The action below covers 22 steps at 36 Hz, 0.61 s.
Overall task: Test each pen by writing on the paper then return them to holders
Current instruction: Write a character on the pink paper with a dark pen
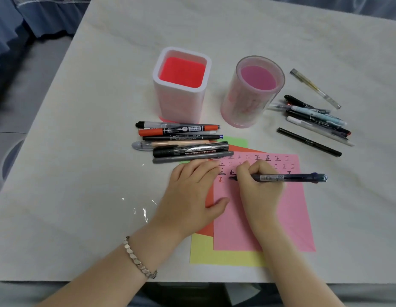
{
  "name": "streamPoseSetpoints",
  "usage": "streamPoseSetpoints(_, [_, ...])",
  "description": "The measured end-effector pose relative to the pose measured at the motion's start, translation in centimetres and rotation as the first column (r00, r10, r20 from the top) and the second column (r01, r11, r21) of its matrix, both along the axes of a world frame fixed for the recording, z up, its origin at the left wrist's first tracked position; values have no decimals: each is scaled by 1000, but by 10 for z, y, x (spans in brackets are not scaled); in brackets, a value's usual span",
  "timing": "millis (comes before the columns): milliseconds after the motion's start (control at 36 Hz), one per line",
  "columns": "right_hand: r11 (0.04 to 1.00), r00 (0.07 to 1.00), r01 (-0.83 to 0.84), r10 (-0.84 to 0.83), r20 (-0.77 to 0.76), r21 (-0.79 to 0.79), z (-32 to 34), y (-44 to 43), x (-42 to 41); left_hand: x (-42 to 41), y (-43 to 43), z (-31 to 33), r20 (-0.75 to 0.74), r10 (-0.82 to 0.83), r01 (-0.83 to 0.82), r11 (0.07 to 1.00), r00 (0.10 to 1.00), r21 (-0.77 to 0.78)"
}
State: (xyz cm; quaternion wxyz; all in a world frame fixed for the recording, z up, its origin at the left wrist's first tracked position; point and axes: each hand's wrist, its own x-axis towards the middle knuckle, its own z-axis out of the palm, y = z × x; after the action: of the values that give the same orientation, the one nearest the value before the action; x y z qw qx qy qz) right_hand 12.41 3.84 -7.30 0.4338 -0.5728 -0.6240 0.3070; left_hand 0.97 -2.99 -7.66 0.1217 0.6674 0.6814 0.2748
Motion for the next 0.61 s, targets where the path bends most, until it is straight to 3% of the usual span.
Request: streamPoseSetpoints(611, [999,999,9,-12,-47,-51,2,1,1,0,1,0,3,2,-2,1000,1000,-20])
